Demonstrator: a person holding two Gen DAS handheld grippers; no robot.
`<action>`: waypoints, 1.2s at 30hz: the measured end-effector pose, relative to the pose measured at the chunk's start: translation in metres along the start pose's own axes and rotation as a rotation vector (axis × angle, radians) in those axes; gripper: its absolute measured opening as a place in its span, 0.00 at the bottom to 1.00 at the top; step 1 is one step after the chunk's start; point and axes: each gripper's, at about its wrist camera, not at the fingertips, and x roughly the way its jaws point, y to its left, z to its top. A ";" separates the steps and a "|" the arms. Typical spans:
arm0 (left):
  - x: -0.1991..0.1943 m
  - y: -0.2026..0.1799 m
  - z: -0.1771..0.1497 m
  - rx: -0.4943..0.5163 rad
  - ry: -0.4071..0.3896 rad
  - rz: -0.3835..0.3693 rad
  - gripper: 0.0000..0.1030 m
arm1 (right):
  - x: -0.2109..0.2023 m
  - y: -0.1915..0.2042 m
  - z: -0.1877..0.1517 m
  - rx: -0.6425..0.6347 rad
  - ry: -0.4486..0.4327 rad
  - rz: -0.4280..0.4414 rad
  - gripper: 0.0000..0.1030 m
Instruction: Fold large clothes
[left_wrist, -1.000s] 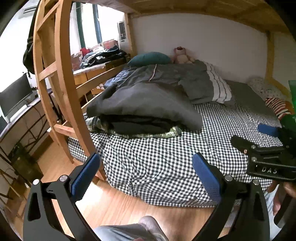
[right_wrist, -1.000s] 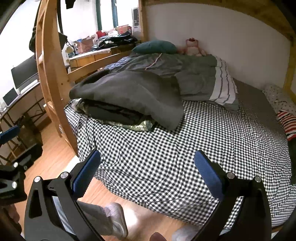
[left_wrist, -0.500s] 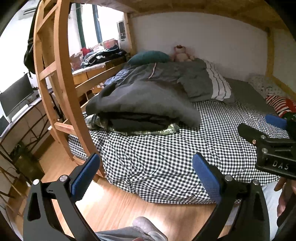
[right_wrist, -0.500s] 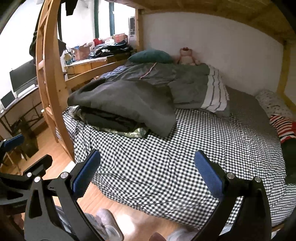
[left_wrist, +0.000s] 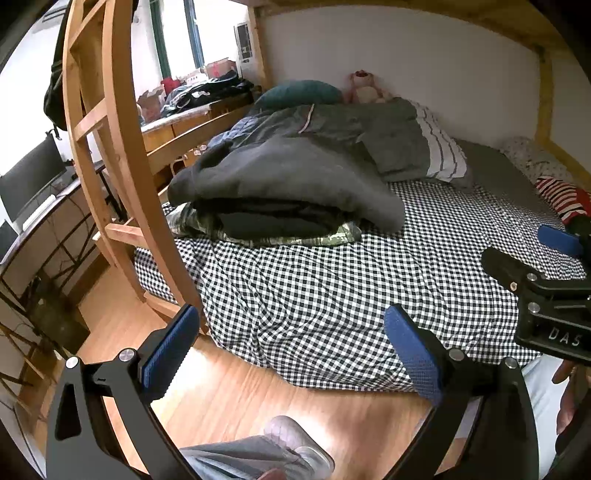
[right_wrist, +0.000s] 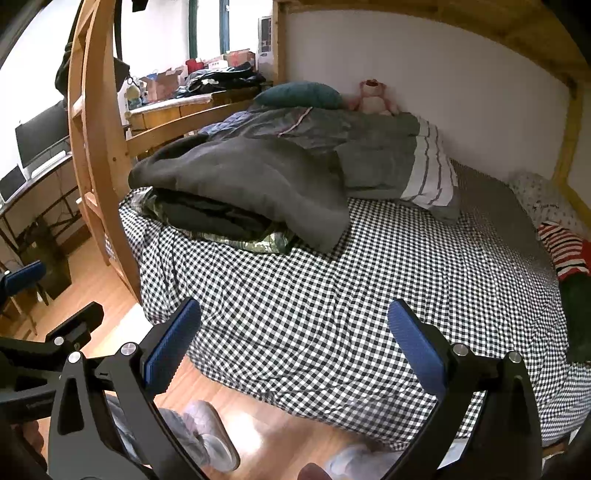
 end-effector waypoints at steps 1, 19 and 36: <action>-0.001 0.001 0.000 -0.003 -0.001 -0.001 0.96 | 0.000 0.000 0.000 0.000 0.000 0.002 0.97; 0.001 0.003 0.000 -0.030 0.025 -0.018 0.96 | 0.002 0.007 -0.003 -0.027 -0.003 -0.014 0.97; -0.001 0.003 -0.002 -0.027 0.022 0.037 0.96 | 0.003 0.007 -0.004 -0.024 -0.002 -0.015 0.97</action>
